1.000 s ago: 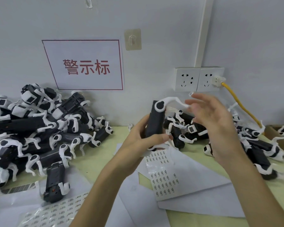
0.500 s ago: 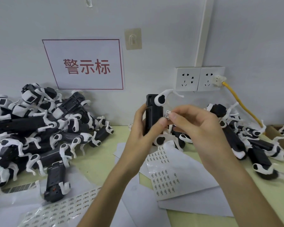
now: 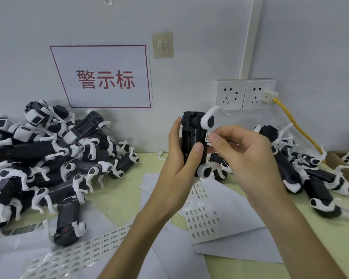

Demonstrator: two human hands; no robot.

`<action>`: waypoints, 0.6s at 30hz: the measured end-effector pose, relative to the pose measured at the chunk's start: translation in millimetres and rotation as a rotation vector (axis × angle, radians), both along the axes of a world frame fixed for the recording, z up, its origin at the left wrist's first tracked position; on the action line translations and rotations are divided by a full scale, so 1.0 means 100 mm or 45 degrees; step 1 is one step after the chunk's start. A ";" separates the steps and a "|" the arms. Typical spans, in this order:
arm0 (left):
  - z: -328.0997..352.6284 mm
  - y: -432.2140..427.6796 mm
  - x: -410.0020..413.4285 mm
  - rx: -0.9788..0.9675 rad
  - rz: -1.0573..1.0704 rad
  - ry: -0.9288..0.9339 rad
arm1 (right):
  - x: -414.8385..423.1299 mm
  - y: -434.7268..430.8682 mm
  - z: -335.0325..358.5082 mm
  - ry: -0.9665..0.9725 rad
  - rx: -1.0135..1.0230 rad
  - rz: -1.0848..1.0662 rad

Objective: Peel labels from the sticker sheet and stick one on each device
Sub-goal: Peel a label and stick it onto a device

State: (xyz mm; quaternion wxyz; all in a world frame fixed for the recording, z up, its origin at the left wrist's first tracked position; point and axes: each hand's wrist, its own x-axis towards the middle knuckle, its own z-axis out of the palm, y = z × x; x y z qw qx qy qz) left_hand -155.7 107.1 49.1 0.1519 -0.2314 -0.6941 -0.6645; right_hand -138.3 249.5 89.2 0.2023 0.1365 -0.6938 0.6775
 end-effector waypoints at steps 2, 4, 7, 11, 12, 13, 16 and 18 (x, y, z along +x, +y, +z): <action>-0.01 0.01 -0.01 -0.037 0.017 0.029 | 0.00 0.00 -0.01 0.007 0.019 -0.015; -0.02 0.01 -0.01 -0.061 0.030 0.054 | 0.00 0.01 -0.01 0.011 0.027 -0.025; -0.01 0.01 0.00 -0.103 0.055 0.084 | -0.01 0.01 -0.01 0.012 0.058 -0.042; 0.00 0.02 0.02 -0.169 0.089 0.100 | -0.02 0.01 -0.02 0.032 0.078 -0.066; 0.00 0.02 0.03 -0.183 0.099 0.102 | -0.02 0.01 -0.03 0.035 0.075 -0.069; 0.01 0.02 0.05 -0.189 0.105 0.103 | -0.02 0.01 -0.03 0.037 0.070 -0.072; 0.04 0.03 0.09 -0.173 0.094 0.082 | -0.03 0.00 -0.04 0.041 0.071 -0.088; 0.05 0.03 0.09 -0.175 0.098 0.082 | -0.03 0.00 -0.04 0.045 0.069 -0.098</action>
